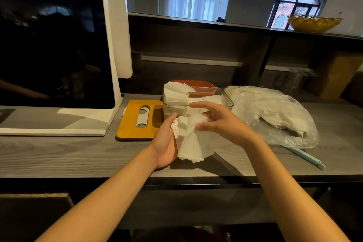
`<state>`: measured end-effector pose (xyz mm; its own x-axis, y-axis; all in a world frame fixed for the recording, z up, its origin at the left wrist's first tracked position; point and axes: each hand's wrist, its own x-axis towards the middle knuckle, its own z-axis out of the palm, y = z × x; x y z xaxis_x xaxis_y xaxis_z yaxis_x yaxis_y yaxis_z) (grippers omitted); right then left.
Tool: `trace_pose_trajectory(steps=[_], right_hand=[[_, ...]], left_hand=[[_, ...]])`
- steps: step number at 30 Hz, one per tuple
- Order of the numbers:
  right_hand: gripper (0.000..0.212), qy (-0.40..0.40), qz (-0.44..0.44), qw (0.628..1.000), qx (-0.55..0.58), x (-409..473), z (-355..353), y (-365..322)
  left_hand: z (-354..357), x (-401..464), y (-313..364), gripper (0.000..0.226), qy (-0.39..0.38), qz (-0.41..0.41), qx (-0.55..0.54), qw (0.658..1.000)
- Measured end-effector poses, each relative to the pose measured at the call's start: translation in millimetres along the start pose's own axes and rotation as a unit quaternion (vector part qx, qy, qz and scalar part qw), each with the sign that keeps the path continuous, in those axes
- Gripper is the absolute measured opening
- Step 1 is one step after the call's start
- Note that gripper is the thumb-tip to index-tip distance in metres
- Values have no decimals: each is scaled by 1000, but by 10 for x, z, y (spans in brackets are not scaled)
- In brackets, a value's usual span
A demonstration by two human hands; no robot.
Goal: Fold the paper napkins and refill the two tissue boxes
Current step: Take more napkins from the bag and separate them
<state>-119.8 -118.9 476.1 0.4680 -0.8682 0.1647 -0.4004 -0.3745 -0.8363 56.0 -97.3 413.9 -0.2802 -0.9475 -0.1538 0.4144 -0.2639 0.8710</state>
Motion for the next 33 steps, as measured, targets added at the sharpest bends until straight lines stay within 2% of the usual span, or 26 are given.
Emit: trace_pose_trajectory(steps=[2, 4, 7, 9, 14, 18, 21, 23, 25, 26, 29, 33], right_hand=[[50, -63, -9, 998, -28, 61, -16, -94], [51, -82, -16, 992, -95, 157, 26, -126], [55, -47, -36, 975, -214, 240, 139, -53], [56, -21, -47, 974, -221, 222, 185, 30], [54, -15, 7, 984, -177, 85, 189, 177], [50, -16, 43, 997, -64, -19, 151, 238], [43, 39, 39, 998, 6, -88, 170, 309], [33, 131, 37, 987, 89, -158, 207, 345], [26, 209, 41, 966, 144, -239, 205, 417], [25, 220, 47, 962, 157, -283, 199, 459], [26, 195, 72, 961, 181, -421, 198, 547], [31, 181, 85, 962, 185, -442, 232, 571]], left_hand=[[-4, -10, 1, 64, -5, -9, 11, 1000], [-12, -17, 8, 71, -13, -17, 10, 1000], [-2, -34, 20, 76, -26, -24, 9, 999], [13, -49, 23, 74, -33, -22, 8, 999], [57, -80, 21, 62, -42, -19, 25, 999], [62, -71, 6, 61, -48, -21, 64, 997], [57, -70, -22, 52, -42, -15, 86, 995], [46, -69, -54, 47, -36, 0, 106, 994], [41, -47, -88, 47, -9, 38, 130, 991], [39, -39, -101, 49, 18, 64, 130, 989], [45, -35, -133, 41, 87, 136, 144, 976], [153, -32, -222, 30, 146, 194, 280, 929]])
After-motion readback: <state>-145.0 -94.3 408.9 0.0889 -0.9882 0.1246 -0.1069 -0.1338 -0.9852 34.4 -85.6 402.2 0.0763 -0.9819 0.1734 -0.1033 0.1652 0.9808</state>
